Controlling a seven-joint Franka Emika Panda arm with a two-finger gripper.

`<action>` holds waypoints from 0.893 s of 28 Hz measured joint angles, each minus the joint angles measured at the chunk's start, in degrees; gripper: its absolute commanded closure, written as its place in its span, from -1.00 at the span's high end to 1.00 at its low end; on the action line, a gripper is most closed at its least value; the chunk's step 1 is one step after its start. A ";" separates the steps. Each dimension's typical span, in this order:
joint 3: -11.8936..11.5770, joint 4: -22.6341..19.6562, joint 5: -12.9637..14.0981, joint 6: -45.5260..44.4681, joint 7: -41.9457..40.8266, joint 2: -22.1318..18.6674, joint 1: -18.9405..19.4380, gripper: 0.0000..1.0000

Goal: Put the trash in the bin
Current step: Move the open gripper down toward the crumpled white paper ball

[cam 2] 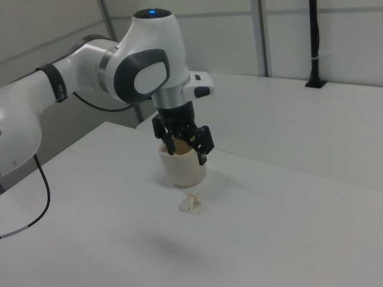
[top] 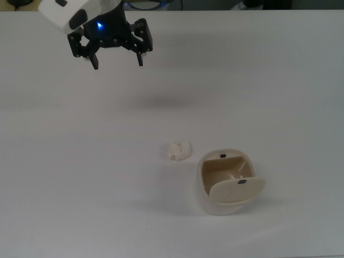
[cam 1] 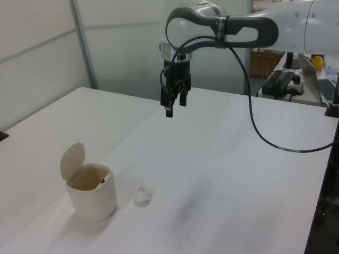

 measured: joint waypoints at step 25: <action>3.39 -9.65 -5.19 14.60 6.16 4.74 6.91 1.00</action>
